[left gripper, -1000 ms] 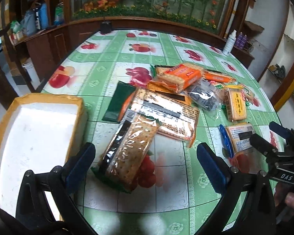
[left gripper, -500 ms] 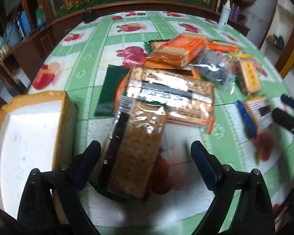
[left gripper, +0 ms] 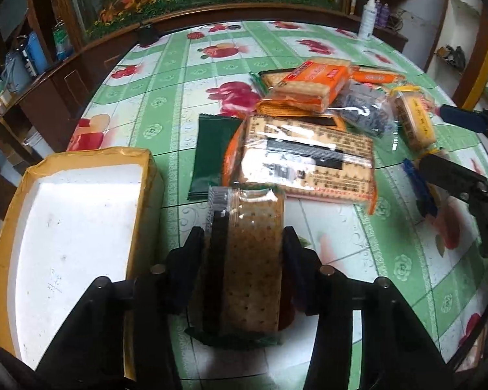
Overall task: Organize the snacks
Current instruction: 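Grasp the green-ended saltine cracker pack with the left tool, then grasp the brown barcode biscuit pack with the right tool while the left tool holds the saltine pack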
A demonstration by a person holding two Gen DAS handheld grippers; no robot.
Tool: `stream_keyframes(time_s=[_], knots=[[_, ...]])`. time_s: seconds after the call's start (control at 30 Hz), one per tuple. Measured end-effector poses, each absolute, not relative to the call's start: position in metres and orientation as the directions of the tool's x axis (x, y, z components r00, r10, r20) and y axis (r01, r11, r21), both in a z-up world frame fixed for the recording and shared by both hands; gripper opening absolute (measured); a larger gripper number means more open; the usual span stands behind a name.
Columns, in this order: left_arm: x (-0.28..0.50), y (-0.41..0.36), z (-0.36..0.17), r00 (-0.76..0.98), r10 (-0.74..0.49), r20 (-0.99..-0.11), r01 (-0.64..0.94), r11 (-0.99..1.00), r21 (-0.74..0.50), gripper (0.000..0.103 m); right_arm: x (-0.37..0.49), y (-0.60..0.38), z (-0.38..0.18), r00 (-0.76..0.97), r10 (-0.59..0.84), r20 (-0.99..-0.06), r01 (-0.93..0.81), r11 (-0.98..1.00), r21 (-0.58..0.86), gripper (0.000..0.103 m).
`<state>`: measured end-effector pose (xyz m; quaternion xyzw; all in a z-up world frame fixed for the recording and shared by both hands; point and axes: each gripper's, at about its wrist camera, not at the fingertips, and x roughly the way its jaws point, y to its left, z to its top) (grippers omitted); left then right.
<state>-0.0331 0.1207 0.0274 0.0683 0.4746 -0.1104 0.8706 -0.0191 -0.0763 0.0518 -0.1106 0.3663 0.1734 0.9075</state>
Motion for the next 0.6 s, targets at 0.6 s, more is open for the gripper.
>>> stream_keyframes(time_s=[0.6], knots=[[-0.025, 0.113, 0.015, 0.478, -0.094, -0.873, 0.359, 0.928, 0.097, 0.082, -0.011, -0.042, 0.045, 0.643, 0.25, -0.724, -0.499, 0.854, -0.149, 0.1]])
